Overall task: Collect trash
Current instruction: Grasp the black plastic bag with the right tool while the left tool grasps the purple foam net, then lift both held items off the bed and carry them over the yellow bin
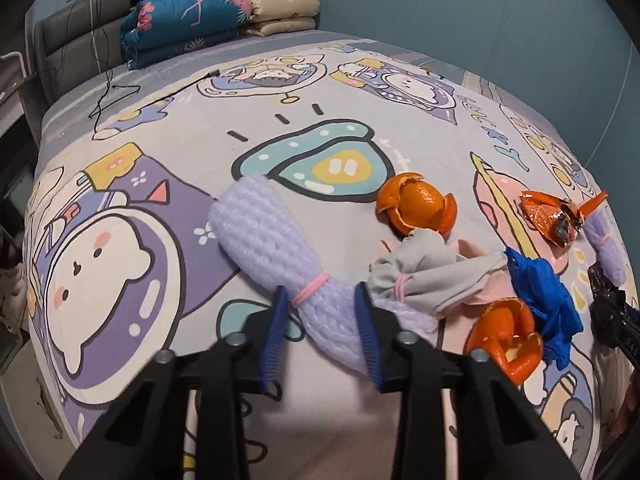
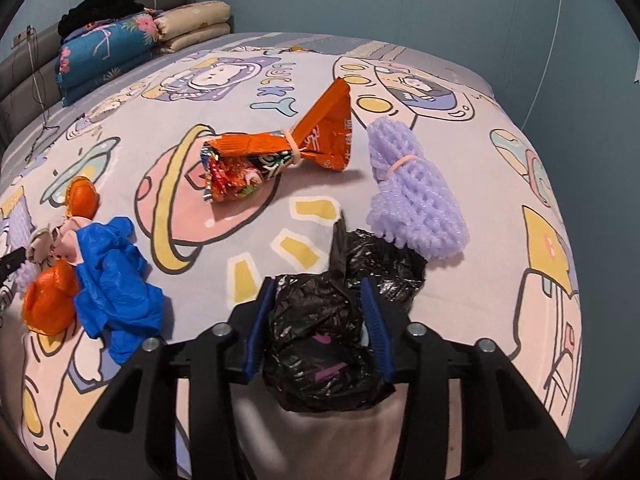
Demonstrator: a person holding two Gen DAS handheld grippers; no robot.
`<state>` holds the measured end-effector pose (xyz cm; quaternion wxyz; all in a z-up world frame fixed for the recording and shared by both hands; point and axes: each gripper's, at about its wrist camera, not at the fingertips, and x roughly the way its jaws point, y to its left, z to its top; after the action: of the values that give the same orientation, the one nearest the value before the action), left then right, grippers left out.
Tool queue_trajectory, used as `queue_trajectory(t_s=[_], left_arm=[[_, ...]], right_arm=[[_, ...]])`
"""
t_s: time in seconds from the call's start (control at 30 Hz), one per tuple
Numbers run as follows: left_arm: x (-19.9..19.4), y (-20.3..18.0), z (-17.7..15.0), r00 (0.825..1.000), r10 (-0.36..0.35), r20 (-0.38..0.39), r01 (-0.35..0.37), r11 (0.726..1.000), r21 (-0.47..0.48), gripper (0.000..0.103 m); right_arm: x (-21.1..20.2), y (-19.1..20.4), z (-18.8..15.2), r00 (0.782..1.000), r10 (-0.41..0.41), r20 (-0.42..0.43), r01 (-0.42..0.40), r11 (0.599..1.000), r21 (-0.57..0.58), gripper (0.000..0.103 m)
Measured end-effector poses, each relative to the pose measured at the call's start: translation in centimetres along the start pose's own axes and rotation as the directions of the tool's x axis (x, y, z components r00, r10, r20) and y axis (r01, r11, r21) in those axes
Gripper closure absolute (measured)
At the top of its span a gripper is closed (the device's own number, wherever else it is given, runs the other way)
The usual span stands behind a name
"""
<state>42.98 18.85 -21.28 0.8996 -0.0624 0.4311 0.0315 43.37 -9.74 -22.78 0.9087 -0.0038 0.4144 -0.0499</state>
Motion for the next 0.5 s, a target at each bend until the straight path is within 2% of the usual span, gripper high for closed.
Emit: queue_trajectory(t_s=[0.17, 0.3, 0.5], left_arm=[[-0.8, -0.2, -0.1, 1.0, -0.001, 0.023, 0.001, 1.0, 0.01, 0.086], [-1.6, -0.2, -0.2, 0.999, -0.006, 0.033, 0.005, 1.0, 0.022, 0.089], [-4.0, -0.3, 0.0, 0.997, -0.017, 0.074, 0.015, 1.0, 0.027, 0.09]], right_arm=[[-0.4, 0.0, -0.1, 1.0, -0.01, 0.011, 0.01, 1.0, 0.0, 0.08], [-1.1, 0.1, -0.2, 1.0, -0.013, 0.021, 0.013, 1.0, -0.009, 0.084], [-3.9, 0.0, -0.2, 0.998, 0.021, 0.065, -0.021, 1.0, -0.006, 0.085]])
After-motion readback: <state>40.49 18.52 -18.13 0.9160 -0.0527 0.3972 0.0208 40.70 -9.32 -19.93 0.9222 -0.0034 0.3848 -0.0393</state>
